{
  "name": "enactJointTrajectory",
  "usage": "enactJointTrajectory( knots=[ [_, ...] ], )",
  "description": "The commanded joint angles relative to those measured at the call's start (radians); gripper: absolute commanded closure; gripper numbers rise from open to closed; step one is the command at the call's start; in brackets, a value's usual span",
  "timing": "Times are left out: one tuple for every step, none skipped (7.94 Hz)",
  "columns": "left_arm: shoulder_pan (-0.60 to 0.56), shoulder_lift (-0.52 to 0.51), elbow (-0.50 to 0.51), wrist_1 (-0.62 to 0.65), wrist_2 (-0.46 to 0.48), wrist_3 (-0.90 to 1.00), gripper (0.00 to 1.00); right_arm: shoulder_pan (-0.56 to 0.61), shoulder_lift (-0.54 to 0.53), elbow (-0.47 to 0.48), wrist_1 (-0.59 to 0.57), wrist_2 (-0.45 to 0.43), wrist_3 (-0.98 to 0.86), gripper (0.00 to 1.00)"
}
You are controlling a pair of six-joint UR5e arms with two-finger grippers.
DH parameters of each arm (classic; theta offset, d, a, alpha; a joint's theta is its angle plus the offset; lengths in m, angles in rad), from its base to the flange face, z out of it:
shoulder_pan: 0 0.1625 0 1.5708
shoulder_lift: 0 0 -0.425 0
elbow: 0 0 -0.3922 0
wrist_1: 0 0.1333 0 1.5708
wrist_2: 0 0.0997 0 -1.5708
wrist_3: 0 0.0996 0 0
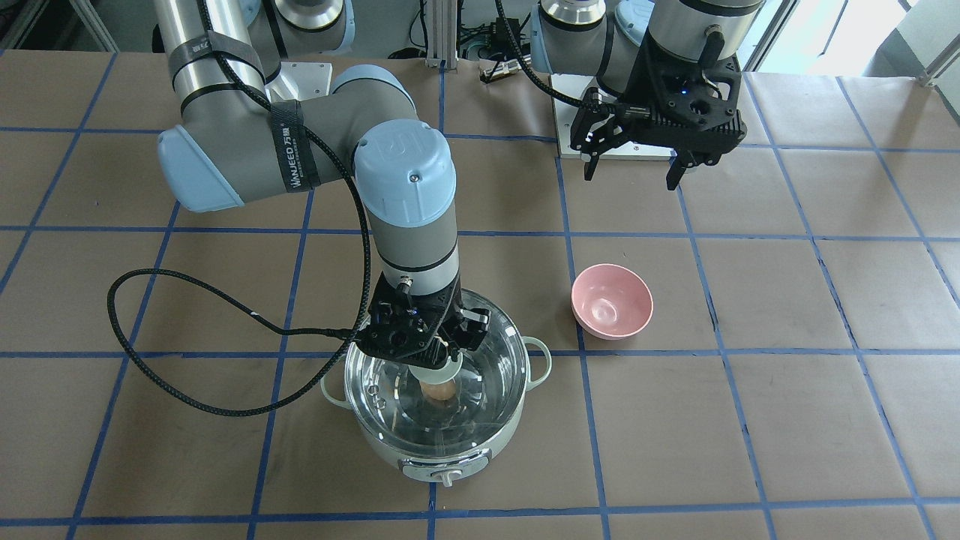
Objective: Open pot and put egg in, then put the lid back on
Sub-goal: 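Lower the glass lid onto the pot with the right gripper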
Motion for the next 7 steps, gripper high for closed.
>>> enactJointTrajectory(
  knots=[
    [-0.001, 0.000, 0.000, 0.000, -0.001, 0.000, 0.00, -0.008, 0.001, 0.000, 0.001, 0.008, 0.001, 1.00],
    [-0.001, 0.000, 0.000, 0.000, -0.001, 0.000, 0.00, -0.008, 0.000, 0.000, 0.001, 0.008, 0.002, 1.00],
    [-0.001, 0.000, 0.000, 0.000, -0.001, 0.000, 0.00, -0.008, 0.000, 0.002, 0.001, 0.006, 0.005, 0.46],
    [-0.001, 0.000, 0.000, 0.000, -0.001, 0.000, 0.00, -0.008, -0.006, 0.005, 0.001, 0.006, 0.014, 0.07],
    [-0.001, 0.000, 0.000, 0.000, -0.001, 0.000, 0.00, -0.008, -0.011, 0.008, 0.002, 0.009, 0.022, 0.00],
    [-0.001, 0.000, 0.000, 0.000, -0.001, 0.000, 0.00, -0.008, -0.016, 0.006, 0.004, 0.009, 0.024, 0.00],
    [-0.001, 0.000, 0.000, 0.000, -0.001, 0.002, 0.00, -0.008, -0.039, 0.006, 0.012, 0.008, 0.034, 0.00]
  ],
)
